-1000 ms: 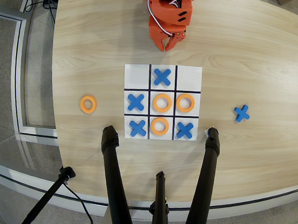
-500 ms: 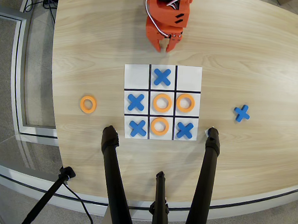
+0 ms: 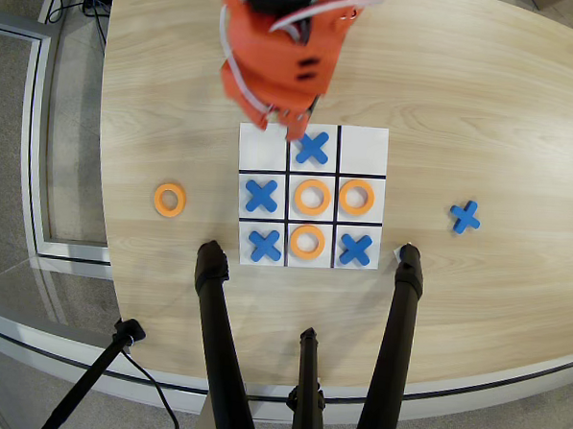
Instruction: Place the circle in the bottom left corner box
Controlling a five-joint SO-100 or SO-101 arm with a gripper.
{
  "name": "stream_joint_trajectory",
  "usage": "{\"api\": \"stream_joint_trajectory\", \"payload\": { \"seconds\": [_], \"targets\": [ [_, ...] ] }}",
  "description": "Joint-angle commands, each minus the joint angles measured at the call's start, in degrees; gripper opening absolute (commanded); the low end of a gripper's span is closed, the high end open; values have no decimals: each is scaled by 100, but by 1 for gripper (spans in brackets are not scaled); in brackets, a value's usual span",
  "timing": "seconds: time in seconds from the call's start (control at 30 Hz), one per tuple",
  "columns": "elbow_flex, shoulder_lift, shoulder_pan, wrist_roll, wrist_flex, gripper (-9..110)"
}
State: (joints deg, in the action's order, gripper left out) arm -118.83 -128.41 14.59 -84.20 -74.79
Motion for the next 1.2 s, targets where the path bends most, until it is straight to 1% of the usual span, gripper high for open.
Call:
{"api": "stream_joint_trajectory", "payload": {
  "seconds": [0.0,0.1,0.17,0.33,0.47,0.6,0.9,1.17],
  "targets": [
    [1116,1204,360,53,185,13],
    [1942,2171,642,114,431,13],
    [2479,2777,817,123,580,15],
    [3735,4061,1204,132,809,16],
    [4421,4896,1424,132,1178,16],
    [5019,5651,1626,97,1503,20],
    [5607,6847,1907,-18,1881,20],
    [5836,7479,1978,-44,2065,20]
  ]
}}
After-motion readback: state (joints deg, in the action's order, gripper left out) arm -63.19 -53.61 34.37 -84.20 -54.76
